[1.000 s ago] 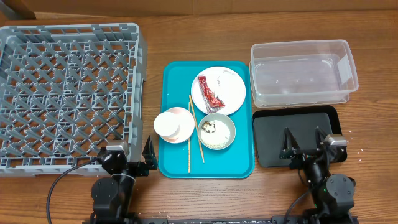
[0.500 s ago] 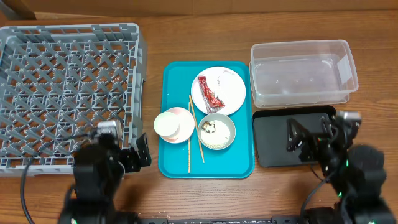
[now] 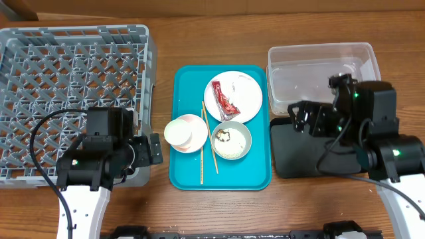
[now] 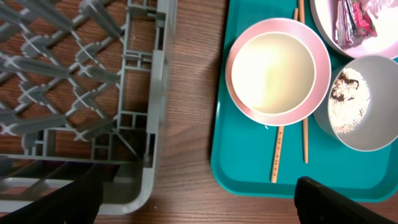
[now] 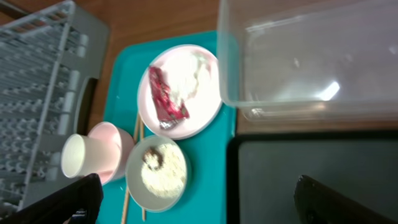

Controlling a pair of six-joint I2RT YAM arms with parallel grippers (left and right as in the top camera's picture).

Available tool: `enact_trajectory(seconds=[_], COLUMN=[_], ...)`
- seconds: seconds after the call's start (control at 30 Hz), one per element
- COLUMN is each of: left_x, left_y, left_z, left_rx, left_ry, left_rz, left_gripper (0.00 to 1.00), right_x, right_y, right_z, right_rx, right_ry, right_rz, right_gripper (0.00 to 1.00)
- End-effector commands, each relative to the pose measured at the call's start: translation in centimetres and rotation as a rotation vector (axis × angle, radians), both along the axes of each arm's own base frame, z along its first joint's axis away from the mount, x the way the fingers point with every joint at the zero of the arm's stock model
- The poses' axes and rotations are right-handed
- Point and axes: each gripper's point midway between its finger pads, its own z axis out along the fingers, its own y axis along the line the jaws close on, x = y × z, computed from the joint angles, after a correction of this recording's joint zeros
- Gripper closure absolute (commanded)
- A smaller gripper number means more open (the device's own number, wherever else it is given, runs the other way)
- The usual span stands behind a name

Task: Sort waste into correct bins and load items into the dishwasher
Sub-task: 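Reach the right gripper to the white plate and grasp the tissue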

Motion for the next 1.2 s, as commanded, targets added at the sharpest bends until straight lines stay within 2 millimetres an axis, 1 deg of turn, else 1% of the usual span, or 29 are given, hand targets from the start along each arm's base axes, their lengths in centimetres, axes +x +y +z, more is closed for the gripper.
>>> enact_trajectory(seconds=[0.0, 0.1, 0.17, 0.23, 0.3, 0.37, 0.43, 0.53, 0.63, 0.7, 0.77, 0.8, 0.93, 1.03, 1.17], left_x=[0.7, 0.8, 0.9, 1.0, 1.1, 1.2, 1.2, 1.2, 1.3, 1.3, 1.3, 1.3, 1.3, 1.3, 1.3], left_y=[-0.6, -0.6, -0.6, -0.6, -0.6, -0.6, -0.6, -0.6, -0.6, -0.6, -0.6, -0.6, -0.6, -0.6, -0.6], left_z=[1.0, 1.2, 1.2, 1.2, 1.3, 1.3, 1.3, 1.3, 1.4, 1.4, 1.4, 1.4, 1.4, 1.4, 1.4], left_rx=[-0.021, -0.020, -0.019, -0.020, -0.022, -0.022, -0.022, -0.021, -0.021, -0.021, -0.021, -0.021, -0.021, -0.022, -0.022], left_ry=[-0.035, -0.044, -0.047, -0.050, -0.056, -0.060, -0.059, -0.061, -0.067, -0.066, -0.067, -0.067, -0.066, -0.065, -0.065], left_rz=[-0.038, -0.038, -0.037, -0.037, -0.037, -0.037, -0.037, -0.038, -0.038, -0.038, -0.038, -0.038, -0.038, -0.038, -0.038], left_gripper=[0.00, 0.00, 0.00, 0.00, 0.00, 0.00, 0.00, 0.00, 0.00, 0.00, 0.00, 0.00, 0.00, 0.00, 0.00], right_x=[1.2, 2.1, 2.9, 3.7, 4.6, 5.8, 7.1, 9.1, 10.6, 11.5, 12.3, 13.0, 14.0, 14.3, 14.2], right_y=[1.6, 2.9, 3.8, 5.0, 6.7, 8.3, 9.4, 10.9, 12.5, 13.1, 13.5, 13.5, 14.0, 14.2, 14.2], right_z=[2.0, 2.2, 2.2, 2.1, 1.9, 1.3, 0.2, -2.0, -4.9, -7.0, -9.5, -11.4, -15.0, -17.4, -19.9], right_rx=[0.047, 0.037, -0.003, -0.033, -0.065, -0.112, -0.167, -0.218, -0.232, -0.241, -0.244, -0.252, -0.266, -0.264, -0.258], right_ry=[-0.070, -0.082, -0.080, -0.075, -0.071, -0.063, -0.056, -0.051, -0.027, 0.000, 0.035, 0.064, 0.100, 0.139, 0.191], right_rz=[0.063, 0.095, 0.103, 0.121, 0.146, 0.161, 0.154, 0.152, 0.168, 0.167, 0.152, 0.127, 0.118, 0.099, 0.065], right_gripper=[0.00, 0.04, 0.06, 0.07, 0.07, 0.07, 0.07, 0.07, 0.07, 0.10, 0.11, 0.12, 0.17, 0.22, 0.29])
